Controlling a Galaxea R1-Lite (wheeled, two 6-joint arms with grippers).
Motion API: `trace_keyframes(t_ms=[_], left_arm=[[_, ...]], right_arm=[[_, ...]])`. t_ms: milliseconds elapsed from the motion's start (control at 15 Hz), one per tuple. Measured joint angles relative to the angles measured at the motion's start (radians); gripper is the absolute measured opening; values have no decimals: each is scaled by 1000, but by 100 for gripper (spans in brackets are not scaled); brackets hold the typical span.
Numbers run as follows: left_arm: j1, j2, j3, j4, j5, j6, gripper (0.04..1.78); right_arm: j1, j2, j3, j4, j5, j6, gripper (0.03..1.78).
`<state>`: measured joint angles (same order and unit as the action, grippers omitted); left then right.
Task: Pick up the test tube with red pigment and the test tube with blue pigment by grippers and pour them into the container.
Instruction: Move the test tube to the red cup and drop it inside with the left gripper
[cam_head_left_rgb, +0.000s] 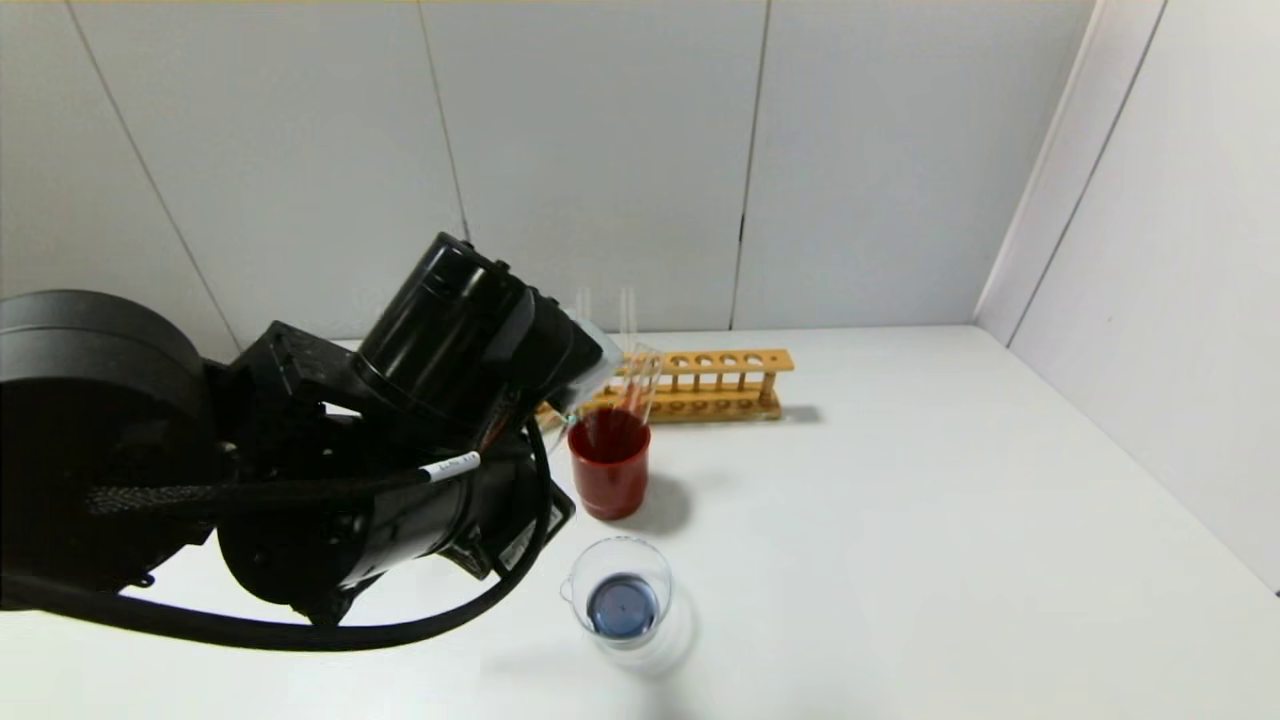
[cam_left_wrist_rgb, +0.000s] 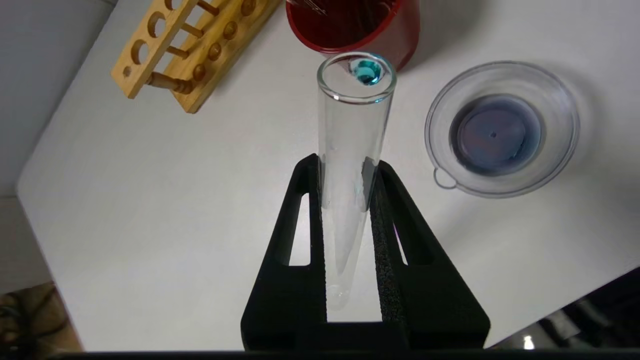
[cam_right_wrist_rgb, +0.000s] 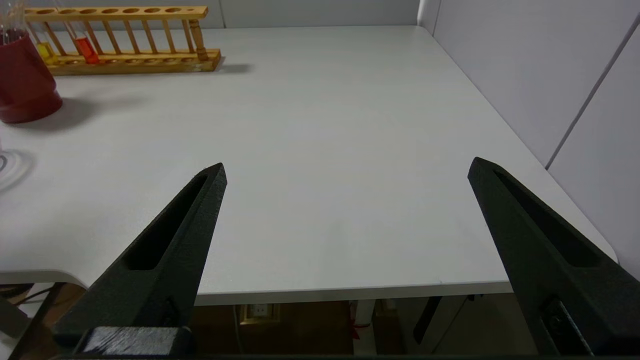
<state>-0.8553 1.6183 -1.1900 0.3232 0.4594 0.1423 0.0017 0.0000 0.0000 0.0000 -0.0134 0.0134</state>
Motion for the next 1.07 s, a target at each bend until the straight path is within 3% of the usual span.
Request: trace_keyframes(t_ms=[267,733,1067], left_arm=[[47,-17,30,-127,-82,-124,33],[133,-39,84,-305,-235,-134,33],[188,18,42,-424,-373,-133,33]], right_arm=[[-1,0,0,0,0,0,170],[0,0,0,0,0,0,170],[0,0,0,0,0,0,170]])
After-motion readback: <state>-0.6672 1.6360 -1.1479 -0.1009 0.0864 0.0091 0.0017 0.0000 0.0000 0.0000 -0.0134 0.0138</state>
